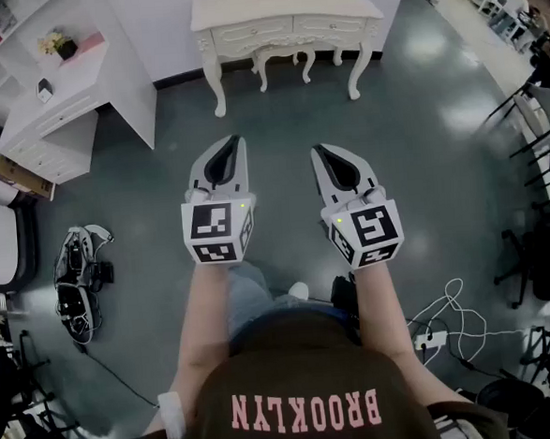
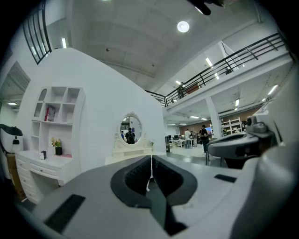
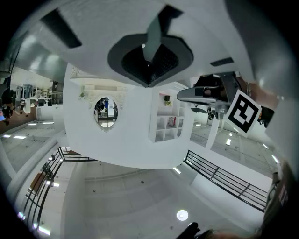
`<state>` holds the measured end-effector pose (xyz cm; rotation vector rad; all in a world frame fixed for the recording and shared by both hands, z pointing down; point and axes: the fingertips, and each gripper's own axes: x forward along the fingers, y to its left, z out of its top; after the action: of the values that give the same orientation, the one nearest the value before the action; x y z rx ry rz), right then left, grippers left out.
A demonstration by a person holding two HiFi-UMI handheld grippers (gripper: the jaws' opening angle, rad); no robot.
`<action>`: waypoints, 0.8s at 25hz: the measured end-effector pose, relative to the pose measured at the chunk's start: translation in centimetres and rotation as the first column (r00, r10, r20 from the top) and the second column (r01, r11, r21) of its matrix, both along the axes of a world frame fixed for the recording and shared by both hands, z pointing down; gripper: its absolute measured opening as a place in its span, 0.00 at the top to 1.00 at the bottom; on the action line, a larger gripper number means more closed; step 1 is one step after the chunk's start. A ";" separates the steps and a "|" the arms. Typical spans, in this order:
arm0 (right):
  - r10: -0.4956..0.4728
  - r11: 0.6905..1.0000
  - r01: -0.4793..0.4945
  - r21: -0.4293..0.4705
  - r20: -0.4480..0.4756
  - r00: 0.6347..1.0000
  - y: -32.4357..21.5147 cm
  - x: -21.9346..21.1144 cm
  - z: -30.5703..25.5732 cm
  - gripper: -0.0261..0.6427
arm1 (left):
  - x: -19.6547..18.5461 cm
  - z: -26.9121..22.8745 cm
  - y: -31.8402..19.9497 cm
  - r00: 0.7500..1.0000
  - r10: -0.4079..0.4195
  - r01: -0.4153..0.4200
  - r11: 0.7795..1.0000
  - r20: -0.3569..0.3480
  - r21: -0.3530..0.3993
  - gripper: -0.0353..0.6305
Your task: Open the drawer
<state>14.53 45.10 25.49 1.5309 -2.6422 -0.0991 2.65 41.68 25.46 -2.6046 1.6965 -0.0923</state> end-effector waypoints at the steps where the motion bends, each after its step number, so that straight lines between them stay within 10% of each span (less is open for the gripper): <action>1: -0.002 1.000 0.002 0.007 -0.007 1.000 -0.2 -0.2 -0.1 0.97 | -0.3 -0.2 0.0 1.000 -0.009 0.009 1.000 -0.006 0.001 0.93; 20: 0.012 1.000 -0.012 0.000 -0.043 0.999 -7.1 -2.8 0.8 0.97 | -3.5 0.8 -7.5 0.999 -0.026 0.025 0.999 -0.046 -0.026 0.93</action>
<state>11.73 37.95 26.29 1.5269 -2.5995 -0.1300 -0.88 34.23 26.25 -2.6235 1.7544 -0.0553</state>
